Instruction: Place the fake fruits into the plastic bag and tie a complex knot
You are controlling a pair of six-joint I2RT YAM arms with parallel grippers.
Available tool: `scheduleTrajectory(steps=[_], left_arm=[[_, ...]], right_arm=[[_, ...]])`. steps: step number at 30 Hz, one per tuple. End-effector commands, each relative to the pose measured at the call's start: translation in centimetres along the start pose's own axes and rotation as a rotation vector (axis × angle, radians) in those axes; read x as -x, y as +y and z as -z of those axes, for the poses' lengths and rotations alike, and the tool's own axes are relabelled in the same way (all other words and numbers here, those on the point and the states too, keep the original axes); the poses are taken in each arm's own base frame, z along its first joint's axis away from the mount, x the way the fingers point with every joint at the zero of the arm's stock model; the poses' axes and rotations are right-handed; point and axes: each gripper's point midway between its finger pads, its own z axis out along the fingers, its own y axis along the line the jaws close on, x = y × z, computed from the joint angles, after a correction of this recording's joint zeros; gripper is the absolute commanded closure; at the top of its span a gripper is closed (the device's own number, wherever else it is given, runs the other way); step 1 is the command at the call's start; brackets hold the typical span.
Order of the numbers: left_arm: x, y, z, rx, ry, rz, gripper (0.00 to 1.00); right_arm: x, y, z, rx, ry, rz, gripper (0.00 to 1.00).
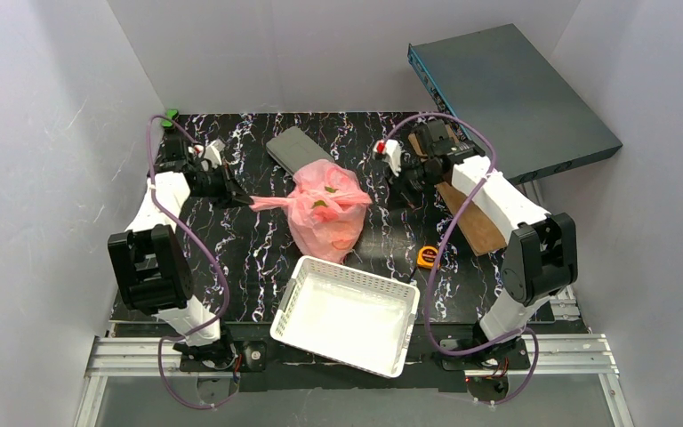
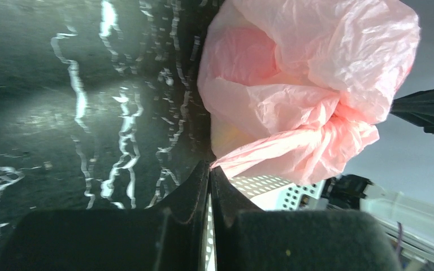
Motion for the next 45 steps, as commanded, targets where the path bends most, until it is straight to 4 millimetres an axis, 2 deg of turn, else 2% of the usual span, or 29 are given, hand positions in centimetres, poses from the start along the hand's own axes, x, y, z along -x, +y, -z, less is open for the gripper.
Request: scheduleTrajectory(steps=[1,3,6,7,10,14,16,19,24,28,33,36,37,38,41,44,45], left_arm=[[1.9,5.4,0.7,0.196,-0.052,-0.015,1.0],[1.7,4.9,0.3,0.156,-0.052,-0.007,1.0],[1.2,2.5,-0.3,0.048,-0.033,-0.027,1.0],[1.1,1.9,-0.4,0.03,-0.028,-0.042,1.0],[0.9,0.2,-0.5,-0.005,-0.025,-0.073,1.0],[0.7,-0.8,-0.5,-0.025,-0.026,-0.081,1.0],[0.6,-1.2,-0.6,-0.034,-0.021,-0.081,1.0],[0.6,-1.9,-0.7,-0.049,-0.023,-0.091,1.0],[0.9,-2.7,-0.7,-0.055,-0.03,-0.113,1.0],[1.0,-2.9,-0.8,-0.054,-0.032,-0.11,1.0],[1.3,-3.2,-0.7,-0.05,-0.044,-0.115,1.0],[1.5,-3.1,-0.6,-0.038,-0.052,-0.125,1.0],[1.5,-3.0,-0.5,-0.03,-0.053,-0.129,1.0],[1.5,-2.9,-0.4,-0.02,-0.054,-0.134,1.0],[1.6,-2.2,-0.1,0.018,-0.056,-0.144,1.0],[2.3,-1.2,0.7,0.05,-0.078,-0.143,1.0],[2.6,-0.8,1.0,0.06,-0.089,-0.142,1.0]], right_arm=[[-4.2,-4.4,2.1,-0.231,0.137,0.08,0.99],[-4.1,-4.4,1.8,-0.231,0.128,0.092,0.99],[-2.2,-2.7,1.5,-0.153,0.068,0.089,0.99],[-1.7,-2.0,1.5,-0.121,0.056,0.074,0.94],[0.6,0.0,2.0,-0.044,-0.012,0.015,0.53],[3.6,2.6,2.9,0.046,-0.1,-0.019,0.14],[4.4,2.7,2.5,0.029,-0.119,-0.014,0.03],[5.1,1.5,1.2,-0.02,-0.111,0.013,0.02],[5.7,-0.9,-0.6,-0.085,-0.078,0.017,0.06],[6.2,-1.9,-2.2,-0.117,-0.076,0.025,0.13],[4.9,-2.8,-3.9,-0.158,-0.014,0.03,0.2],[3.8,-3.9,-3.9,-0.216,0.022,0.046,0.42],[3.5,-4.2,-3.8,-0.235,0.035,0.055,0.55],[3.3,-4.4,-3.5,-0.25,0.046,0.064,0.63],[2.5,-4.7,-2.6,-0.279,0.078,0.093,0.74],[1.3,-5.1,-1.4,-0.308,0.106,0.119,0.95],[0.9,-5.3,-1.0,-0.316,0.114,0.126,0.99]])
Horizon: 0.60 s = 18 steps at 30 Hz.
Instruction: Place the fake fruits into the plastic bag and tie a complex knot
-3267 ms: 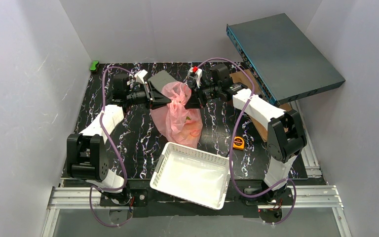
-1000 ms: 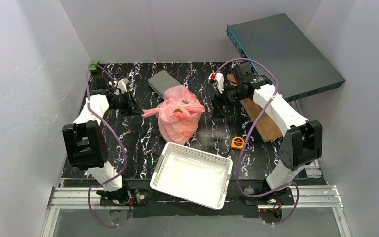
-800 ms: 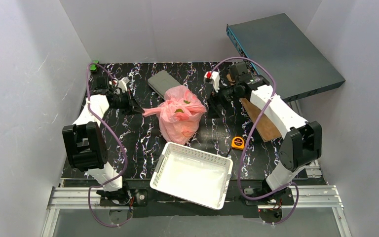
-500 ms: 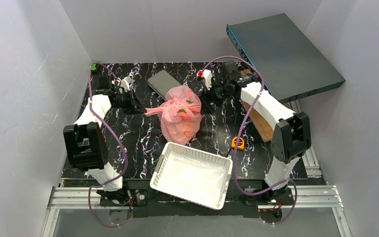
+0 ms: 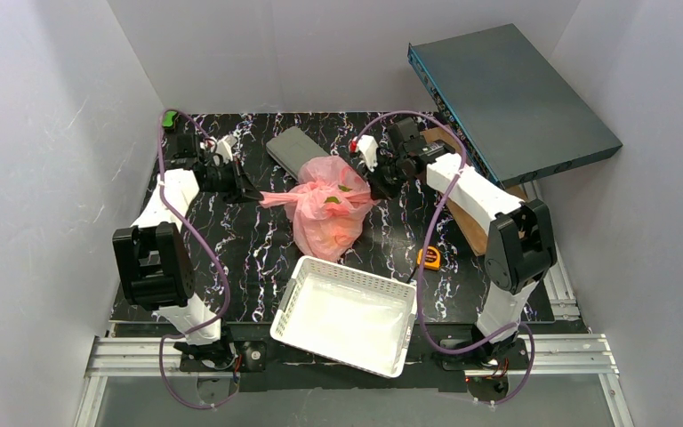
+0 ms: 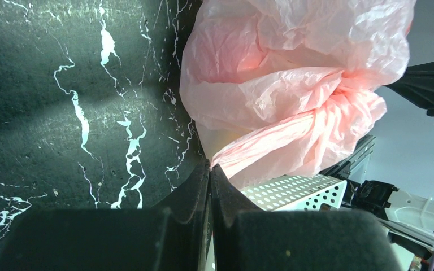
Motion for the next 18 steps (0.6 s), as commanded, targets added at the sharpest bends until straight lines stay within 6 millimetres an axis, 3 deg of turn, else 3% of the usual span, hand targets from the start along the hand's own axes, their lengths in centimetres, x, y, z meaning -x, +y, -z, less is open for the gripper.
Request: scheduleTrajectory(steps=[1,9,18], left_arm=[[2.2,0.7,3.2,0.078,-0.093,-0.066,1.0],[3.9,3.9,5.4,0.164,-0.14,-0.075,1.0],[2.5,7.5,4.5,0.265,-0.05,-0.149,1.0]], right_arm=[[-1.4,-2.2,2.9,-0.106,0.027,0.067,0.99],[-4.7,-5.2,4.6,-0.176,0.084,0.102,0.99],[-8.2,-5.4,3.4,-0.204,0.143,0.14,0.99]])
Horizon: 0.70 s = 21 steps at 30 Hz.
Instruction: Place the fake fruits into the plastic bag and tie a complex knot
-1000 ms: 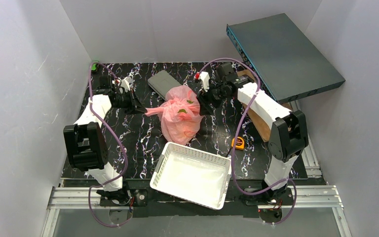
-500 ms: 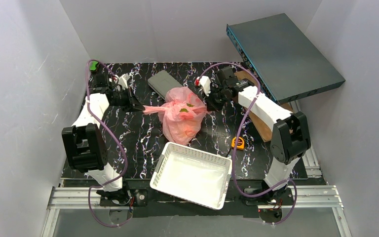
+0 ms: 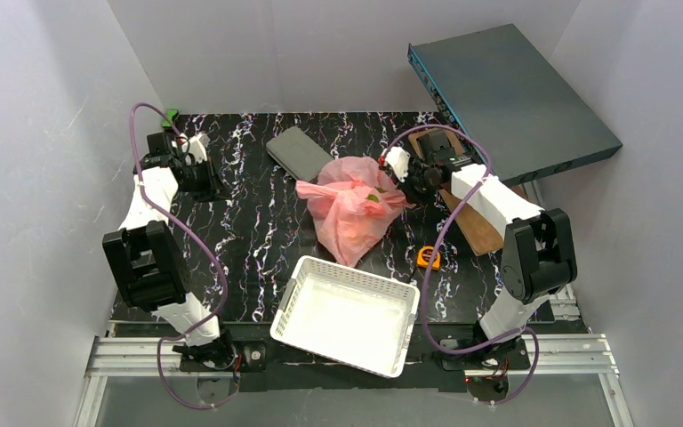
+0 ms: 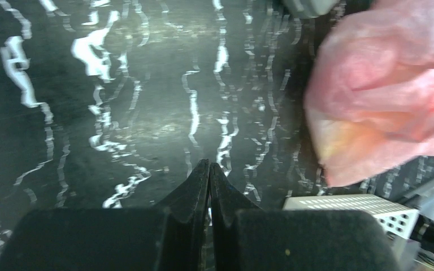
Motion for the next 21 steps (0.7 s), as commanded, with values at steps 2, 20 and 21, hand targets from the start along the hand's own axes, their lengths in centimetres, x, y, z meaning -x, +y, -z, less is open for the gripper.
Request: scheduleTrajectory(steps=[2,20,21], left_arm=[[-0.2,1.5,0.2,0.042,0.026,-0.088,1.0],[-1.8,-16.3,-4.7,-0.549,-0.027,-1.173,0.08],[-2.0,-16.5,-5.7,-0.537,0.0,-1.198,0.1]], right_arm=[[-0.9,-0.7,0.4,-0.036,0.038,0.025,0.99],[5.3,2.2,1.3,0.161,-0.159,0.013,0.99],[5.6,2.5,1.6,0.178,-0.173,0.012,0.99]])
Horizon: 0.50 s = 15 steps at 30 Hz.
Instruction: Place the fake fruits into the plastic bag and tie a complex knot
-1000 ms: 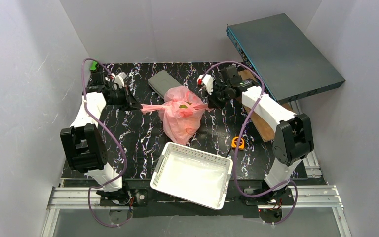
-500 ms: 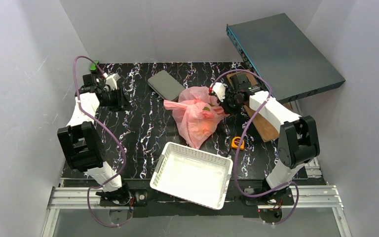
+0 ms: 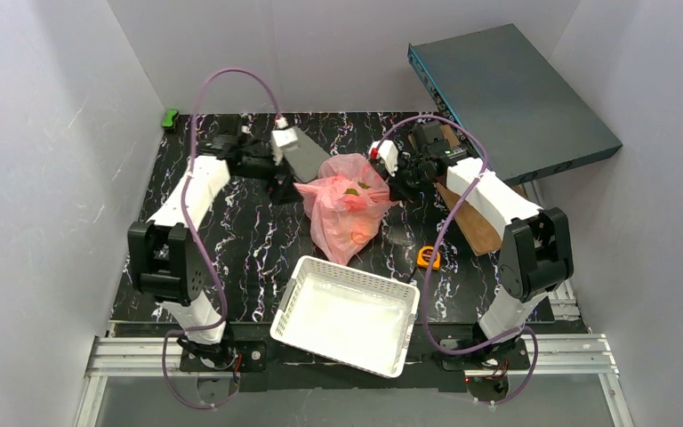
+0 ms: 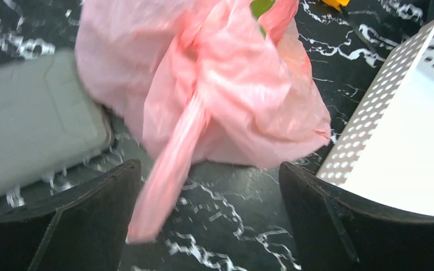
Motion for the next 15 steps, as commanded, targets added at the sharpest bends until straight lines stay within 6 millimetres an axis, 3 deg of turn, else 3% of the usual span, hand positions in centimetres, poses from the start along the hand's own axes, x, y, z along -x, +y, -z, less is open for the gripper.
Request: scheduleTrajectory(steps=[1,5,8,10,12,14,15], left_arm=[[-0.3,0.5,-3.9,-0.048,0.108,-0.22,0.12],[-3.3,2.2,-6.0,-0.021,0.247,-0.185,0.32],[-6.8,2.3,-5.4,-0.016,0.355,-0.112,0.46],[-8.3,1.9,-4.4,-0.019,0.365,-0.056,0.63],[-8.7,1.2,-3.5,-0.034,0.323,0.011,0.83],[-7.3,0.5,-2.7,-0.054,0.232,0.085,1.0],[-6.6,0.4,-2.3,-0.05,0.2,0.117,1.0]], right_arm=[[2.8,1.0,1.1,0.072,-0.089,0.014,0.99],[4.3,1.9,2.5,0.113,-0.145,-0.005,0.99],[6.4,2.8,3.7,0.179,-0.216,-0.047,0.99],[8.7,3.4,4.9,0.237,-0.267,-0.093,0.99],[10.9,4.0,5.7,0.288,-0.312,-0.145,0.99],[12.6,4.4,6.3,0.322,-0.34,-0.189,0.99],[13.2,4.4,6.3,0.326,-0.355,-0.207,0.99]])
